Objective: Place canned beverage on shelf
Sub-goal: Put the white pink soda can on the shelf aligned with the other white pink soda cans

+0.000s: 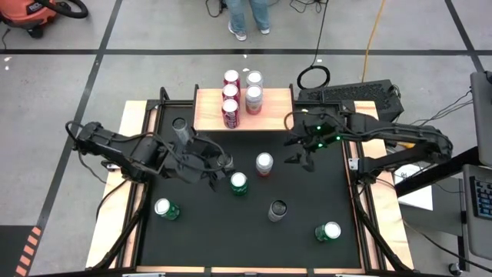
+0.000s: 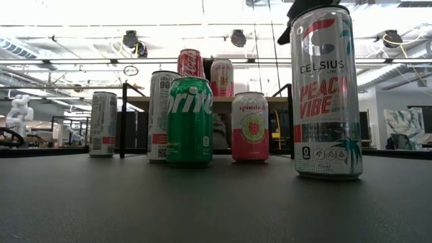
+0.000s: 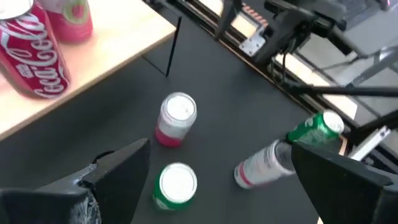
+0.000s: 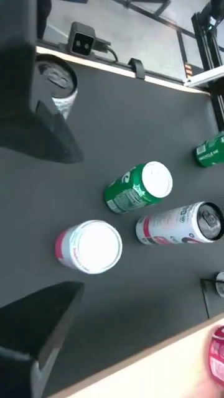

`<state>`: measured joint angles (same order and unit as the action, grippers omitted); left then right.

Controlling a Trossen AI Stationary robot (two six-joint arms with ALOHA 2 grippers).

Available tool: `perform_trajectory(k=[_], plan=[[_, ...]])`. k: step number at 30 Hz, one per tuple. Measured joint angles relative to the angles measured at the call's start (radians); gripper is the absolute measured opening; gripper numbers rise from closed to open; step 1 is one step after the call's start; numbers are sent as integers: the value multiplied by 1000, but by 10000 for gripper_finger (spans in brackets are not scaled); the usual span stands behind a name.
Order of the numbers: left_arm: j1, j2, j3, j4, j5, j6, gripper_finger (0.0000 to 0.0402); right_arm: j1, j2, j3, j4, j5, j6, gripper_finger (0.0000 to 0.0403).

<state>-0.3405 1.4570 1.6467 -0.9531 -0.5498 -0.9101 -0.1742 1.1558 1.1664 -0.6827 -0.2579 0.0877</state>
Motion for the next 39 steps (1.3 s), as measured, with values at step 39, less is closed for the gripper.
perform_trajectory(k=[39], plan=[[-74, -48, 1, -111, -11, 1, 389, 45, 317, 0, 136, 129, -83, 396]])
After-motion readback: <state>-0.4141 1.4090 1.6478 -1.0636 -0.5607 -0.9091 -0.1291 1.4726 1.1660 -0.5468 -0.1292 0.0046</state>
